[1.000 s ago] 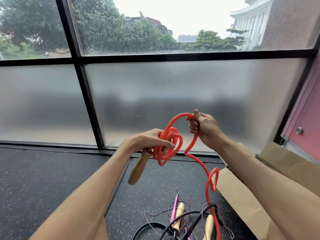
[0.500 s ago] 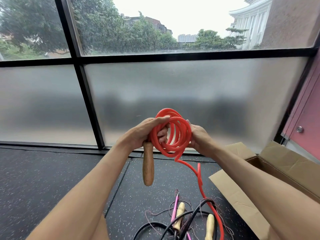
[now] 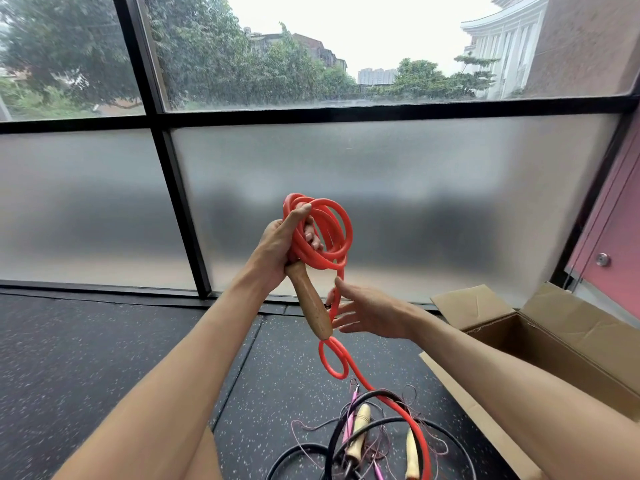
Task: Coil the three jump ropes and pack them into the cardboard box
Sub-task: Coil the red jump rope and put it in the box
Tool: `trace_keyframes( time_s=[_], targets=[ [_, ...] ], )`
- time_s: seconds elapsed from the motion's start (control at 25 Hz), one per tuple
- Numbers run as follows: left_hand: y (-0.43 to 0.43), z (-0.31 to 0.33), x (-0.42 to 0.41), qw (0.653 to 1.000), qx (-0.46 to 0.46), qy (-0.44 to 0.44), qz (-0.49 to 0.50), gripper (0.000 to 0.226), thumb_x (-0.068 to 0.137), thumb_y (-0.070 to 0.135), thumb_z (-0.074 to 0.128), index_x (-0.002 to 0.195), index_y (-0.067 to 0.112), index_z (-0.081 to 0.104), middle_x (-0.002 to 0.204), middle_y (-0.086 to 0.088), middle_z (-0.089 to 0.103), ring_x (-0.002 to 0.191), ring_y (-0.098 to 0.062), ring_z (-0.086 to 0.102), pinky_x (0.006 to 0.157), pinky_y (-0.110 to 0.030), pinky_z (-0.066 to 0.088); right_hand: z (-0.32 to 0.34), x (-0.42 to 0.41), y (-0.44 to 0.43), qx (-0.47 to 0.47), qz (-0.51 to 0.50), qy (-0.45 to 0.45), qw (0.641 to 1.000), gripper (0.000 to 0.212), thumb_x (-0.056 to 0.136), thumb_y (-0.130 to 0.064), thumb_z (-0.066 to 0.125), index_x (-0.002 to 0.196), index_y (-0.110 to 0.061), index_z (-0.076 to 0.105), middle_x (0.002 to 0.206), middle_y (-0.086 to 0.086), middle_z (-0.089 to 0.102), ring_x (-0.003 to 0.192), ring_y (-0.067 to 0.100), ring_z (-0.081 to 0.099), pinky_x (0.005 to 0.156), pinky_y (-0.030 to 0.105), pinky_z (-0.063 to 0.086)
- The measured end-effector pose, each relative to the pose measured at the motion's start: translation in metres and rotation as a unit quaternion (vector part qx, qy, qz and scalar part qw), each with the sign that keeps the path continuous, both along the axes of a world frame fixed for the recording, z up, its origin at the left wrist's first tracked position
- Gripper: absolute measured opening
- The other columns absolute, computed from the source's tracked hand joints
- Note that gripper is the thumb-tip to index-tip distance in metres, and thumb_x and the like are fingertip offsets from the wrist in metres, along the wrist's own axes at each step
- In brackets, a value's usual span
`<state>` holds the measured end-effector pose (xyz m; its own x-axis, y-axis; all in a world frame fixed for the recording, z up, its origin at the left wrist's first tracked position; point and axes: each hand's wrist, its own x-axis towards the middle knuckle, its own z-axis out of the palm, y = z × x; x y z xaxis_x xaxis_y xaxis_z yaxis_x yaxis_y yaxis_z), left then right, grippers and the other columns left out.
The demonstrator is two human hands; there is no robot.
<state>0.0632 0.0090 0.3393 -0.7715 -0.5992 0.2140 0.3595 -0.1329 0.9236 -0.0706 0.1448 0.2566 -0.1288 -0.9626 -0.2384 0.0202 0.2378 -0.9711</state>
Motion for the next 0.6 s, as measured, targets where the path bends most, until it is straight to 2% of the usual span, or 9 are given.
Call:
trace_keyframes(
  time_s=[0.08, 0.16, 0.2, 0.28, 0.36, 0.44, 0.52, 0.6],
  targets=[
    [-0.001, -0.002, -0.002, 0.999, 0.002, 0.003, 0.041, 0.027, 0.095, 0.031, 0.064, 0.08, 0.009, 0.06, 0.057, -0.003, 0.055, 0.051, -0.02, 0.055, 0.066, -0.036, 0.05, -0.003, 0.004, -0.003, 0.001, -0.002, 0.025, 1.0, 0.05, 0.095, -0.044, 0.06, 0.123, -0.002, 0.054, 0.1, 0.014, 0.068, 0.091, 0.026, 0.067, 0.098, 0.048, 0.049],
    [-0.003, -0.002, -0.004, 0.996, -0.002, 0.002, 0.093, 0.028, 0.094, 0.029, 0.067, 0.074, 0.011, 0.06, 0.057, -0.004, 0.057, 0.051, -0.019, 0.057, 0.065, -0.036, 0.051, -0.006, 0.007, -0.005, -0.016, -0.028, 0.034, 0.999, 0.051, 0.099, -0.036, 0.057, 0.128, 0.006, 0.05, 0.094, 0.014, 0.068, 0.089, 0.029, 0.069, 0.1, 0.053, 0.05],
    [-0.006, -0.002, -0.004, 0.993, -0.001, 0.0, 0.122, 0.028, 0.093, 0.029, 0.068, 0.073, 0.011, 0.06, 0.057, -0.003, 0.059, 0.051, -0.019, 0.058, 0.062, -0.035, 0.052, -0.007, 0.009, -0.005, -0.027, -0.042, 0.027, 0.998, 0.049, 0.1, -0.037, 0.055, 0.121, 0.007, 0.051, 0.089, 0.015, 0.069, 0.086, 0.031, 0.069, 0.096, 0.056, 0.053],
    [-0.009, -0.003, -0.005, 0.984, 0.001, -0.001, 0.181, 0.028, 0.092, 0.029, 0.07, 0.073, 0.011, 0.061, 0.057, -0.002, 0.062, 0.049, -0.017, 0.061, 0.053, -0.03, 0.055, -0.004, 0.011, -0.005, -0.037, -0.056, 0.001, 0.998, 0.043, 0.1, -0.045, 0.051, 0.103, -0.002, 0.052, 0.078, 0.015, 0.066, 0.076, 0.031, 0.067, 0.09, 0.061, 0.054],
    [-0.009, -0.005, -0.006, 0.973, -0.014, -0.008, 0.231, 0.028, 0.091, 0.028, 0.07, 0.076, 0.007, 0.061, 0.056, -0.001, 0.063, 0.047, -0.016, 0.063, 0.046, -0.026, 0.053, -0.003, 0.013, -0.004, -0.027, -0.045, -0.009, 0.999, 0.043, 0.097, -0.052, 0.05, 0.094, -0.009, 0.051, 0.075, 0.014, 0.064, 0.071, 0.028, 0.065, 0.091, 0.062, 0.053],
    [-0.007, -0.008, -0.01, 0.965, -0.031, -0.007, 0.26, 0.031, 0.09, 0.03, 0.071, 0.087, -0.001, 0.064, 0.063, -0.006, 0.065, 0.05, -0.02, 0.065, 0.046, -0.029, 0.053, -0.003, 0.017, -0.001, 0.002, -0.001, -0.011, 1.0, 0.042, 0.097, -0.051, 0.052, 0.095, -0.009, 0.052, 0.079, 0.016, 0.065, 0.077, 0.031, 0.067, 0.092, 0.06, 0.054],
    [-0.009, -0.009, -0.011, 0.957, -0.047, 0.006, 0.285, 0.039, 0.09, 0.031, 0.071, 0.104, -0.005, 0.064, 0.075, -0.014, 0.065, 0.058, -0.026, 0.067, 0.048, -0.032, 0.054, -0.005, 0.021, 0.003, 0.041, 0.058, 0.023, 0.997, 0.032, 0.1, -0.039, 0.054, 0.106, -0.008, 0.05, 0.091, 0.02, 0.069, 0.094, 0.037, 0.07, 0.095, 0.06, 0.052],
    [-0.012, -0.009, -0.01, 0.946, -0.081, 0.007, 0.315, 0.039, 0.091, 0.03, 0.069, 0.112, -0.002, 0.061, 0.08, -0.014, 0.066, 0.06, -0.028, 0.068, 0.049, -0.033, 0.056, -0.008, 0.023, 0.007, 0.069, 0.096, 0.067, 0.991, 0.022, 0.101, -0.025, 0.055, 0.113, -0.009, 0.045, 0.108, 0.025, 0.07, 0.109, 0.038, 0.068, 0.103, 0.061, 0.046]
  ],
)
